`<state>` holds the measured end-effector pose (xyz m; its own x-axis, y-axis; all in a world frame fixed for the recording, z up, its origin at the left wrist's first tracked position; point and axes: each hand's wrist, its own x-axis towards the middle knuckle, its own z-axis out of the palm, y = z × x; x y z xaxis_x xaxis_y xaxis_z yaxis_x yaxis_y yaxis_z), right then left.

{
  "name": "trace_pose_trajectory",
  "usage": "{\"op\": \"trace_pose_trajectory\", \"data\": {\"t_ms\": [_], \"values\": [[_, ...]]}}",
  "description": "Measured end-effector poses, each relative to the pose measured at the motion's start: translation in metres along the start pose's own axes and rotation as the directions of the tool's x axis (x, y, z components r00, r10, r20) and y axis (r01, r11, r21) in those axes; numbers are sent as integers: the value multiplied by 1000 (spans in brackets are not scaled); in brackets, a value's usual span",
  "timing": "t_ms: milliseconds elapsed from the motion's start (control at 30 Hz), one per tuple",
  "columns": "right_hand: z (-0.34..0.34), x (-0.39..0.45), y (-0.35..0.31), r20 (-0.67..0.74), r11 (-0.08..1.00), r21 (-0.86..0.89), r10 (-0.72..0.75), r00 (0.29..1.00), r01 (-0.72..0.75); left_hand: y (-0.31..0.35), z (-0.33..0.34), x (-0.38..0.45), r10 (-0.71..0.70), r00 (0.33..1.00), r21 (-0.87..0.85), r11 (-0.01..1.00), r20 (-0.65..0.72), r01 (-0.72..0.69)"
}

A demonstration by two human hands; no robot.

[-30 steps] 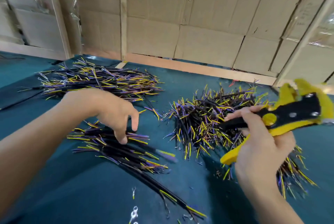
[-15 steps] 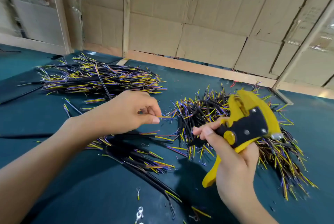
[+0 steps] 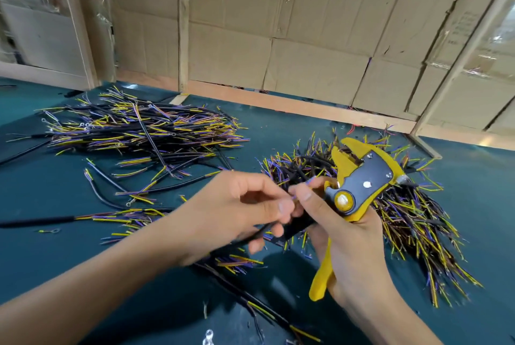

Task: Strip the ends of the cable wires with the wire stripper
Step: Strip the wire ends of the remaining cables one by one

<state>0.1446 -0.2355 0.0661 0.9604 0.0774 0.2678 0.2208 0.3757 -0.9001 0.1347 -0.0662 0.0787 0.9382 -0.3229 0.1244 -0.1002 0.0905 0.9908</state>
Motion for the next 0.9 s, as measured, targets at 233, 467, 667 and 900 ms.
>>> {"op": "trace_pose_trajectory", "data": {"t_ms": [233,467,667,900], "values": [[-7,5,-1,-57,999,6,-43,997,43,1,9,0,-50,990,-190,982,-130,25],[-6,3,0,-53,999,-11,-35,998,34,5,13,4,-100,974,-302,953,-206,34],[-6,2,3,-10,999,-33,-18,1000,18,5,12,1,-31,974,-291,956,-223,-36],[-5,1,5,59,999,-7,31,998,-31,6,10,3,105,955,-149,977,-278,-151]]}}
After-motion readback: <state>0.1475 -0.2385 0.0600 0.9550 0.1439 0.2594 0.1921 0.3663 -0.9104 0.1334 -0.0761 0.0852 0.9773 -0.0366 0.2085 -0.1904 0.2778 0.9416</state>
